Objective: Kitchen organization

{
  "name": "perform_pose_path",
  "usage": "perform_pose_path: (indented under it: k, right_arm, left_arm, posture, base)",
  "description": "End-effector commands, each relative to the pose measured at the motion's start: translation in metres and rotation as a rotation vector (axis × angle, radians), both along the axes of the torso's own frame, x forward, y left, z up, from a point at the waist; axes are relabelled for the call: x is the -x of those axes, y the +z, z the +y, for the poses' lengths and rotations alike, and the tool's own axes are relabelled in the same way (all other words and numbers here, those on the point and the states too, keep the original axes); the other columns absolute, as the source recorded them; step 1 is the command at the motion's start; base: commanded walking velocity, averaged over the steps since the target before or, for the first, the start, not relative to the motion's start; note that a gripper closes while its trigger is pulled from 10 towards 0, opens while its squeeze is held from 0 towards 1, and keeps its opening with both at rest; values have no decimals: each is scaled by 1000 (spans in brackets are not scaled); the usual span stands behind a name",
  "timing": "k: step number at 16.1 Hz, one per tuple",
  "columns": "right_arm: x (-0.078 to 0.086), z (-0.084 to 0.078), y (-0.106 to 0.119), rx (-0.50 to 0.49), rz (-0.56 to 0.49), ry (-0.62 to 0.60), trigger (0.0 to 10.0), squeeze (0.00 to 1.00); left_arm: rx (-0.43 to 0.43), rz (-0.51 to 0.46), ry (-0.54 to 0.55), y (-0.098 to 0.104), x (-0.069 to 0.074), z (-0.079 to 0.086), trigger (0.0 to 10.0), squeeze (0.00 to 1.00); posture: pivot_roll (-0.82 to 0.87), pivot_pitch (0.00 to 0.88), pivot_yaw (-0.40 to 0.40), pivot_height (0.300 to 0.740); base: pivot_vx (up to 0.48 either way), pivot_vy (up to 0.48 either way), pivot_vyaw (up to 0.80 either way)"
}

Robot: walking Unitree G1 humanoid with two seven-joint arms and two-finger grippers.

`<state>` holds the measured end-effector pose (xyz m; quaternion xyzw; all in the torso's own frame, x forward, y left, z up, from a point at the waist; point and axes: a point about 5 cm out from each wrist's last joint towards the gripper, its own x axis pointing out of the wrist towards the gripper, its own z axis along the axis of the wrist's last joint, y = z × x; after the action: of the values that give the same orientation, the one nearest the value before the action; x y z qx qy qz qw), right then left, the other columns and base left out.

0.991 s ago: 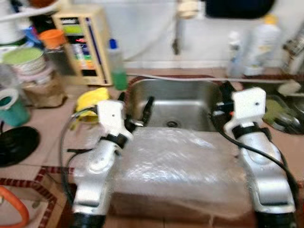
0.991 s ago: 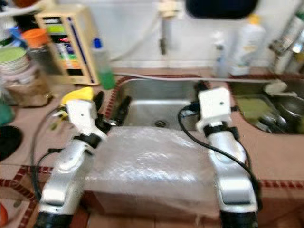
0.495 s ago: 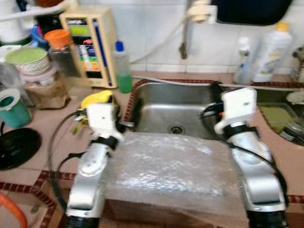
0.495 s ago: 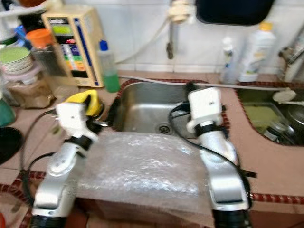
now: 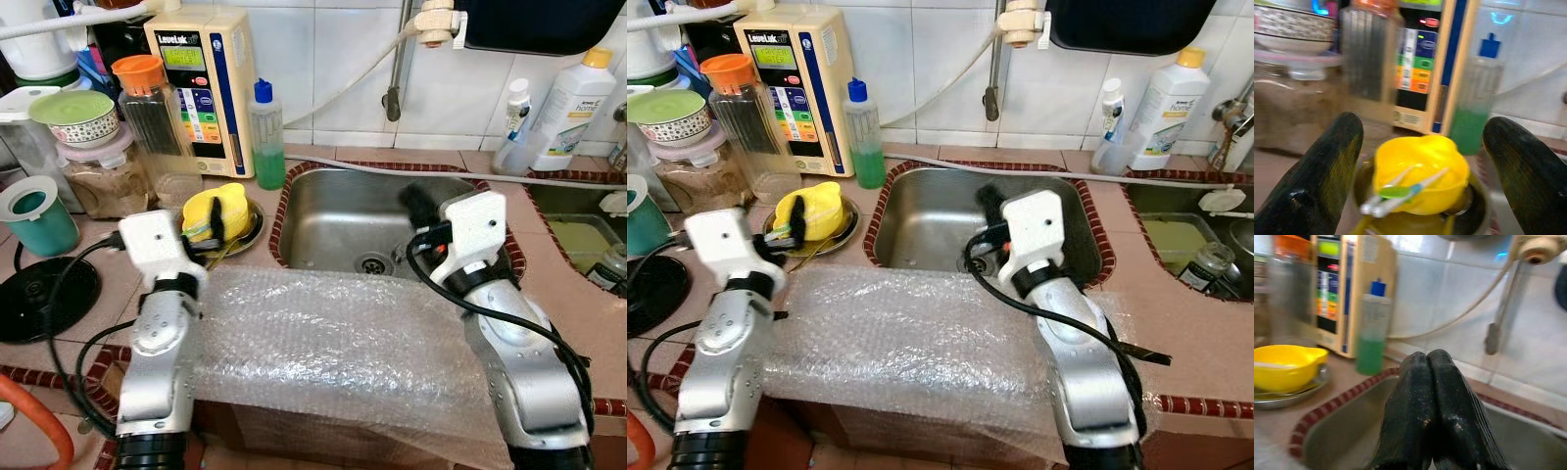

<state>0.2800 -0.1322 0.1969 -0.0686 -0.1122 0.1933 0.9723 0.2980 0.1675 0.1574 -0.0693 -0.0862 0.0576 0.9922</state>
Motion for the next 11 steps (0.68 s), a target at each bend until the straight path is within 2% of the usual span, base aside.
perform_pose_path:
  k: [1, 4, 6, 9, 11]
  right_arm:
    - [6, 0, 0, 6, 18, 45, 10000, 0]
    - [13, 1, -7, 10, 70, 113, 10000, 0]
    - [19, 7, -10, -3, 127, 206, 10000, 0]
    - [27, 6, -20, -3, 194, 240, 10000, 0]
    - [34, 7, -28, -21, 252, 283, 10000, 0]
  left_arm:
    - [-22, 17, 28, -1, -3, 4, 10000, 0]
    - [15, 52, 54, -7, -8, 10, 10000, 0]
    - [79, 76, 29, -9, -16, 8, 10000, 0]
    - [90, 82, 15, -9, -25, 1, 10000, 0]
    - [145, 98, 38, -11, -31, 1, 10000, 0]
  posture:
    - [-20, 0, 62, 740]
    - [-25, 0, 66, 740]
    - [-29, 0, 67, 740]
    - [-34, 0, 71, 740]
    - [-37, 0, 74, 740]
  base:
    - [0, 0, 0]
    - [0, 0, 0]
    - [0, 0, 0]
    - [0, 0, 0]
    - [0, 0, 0]
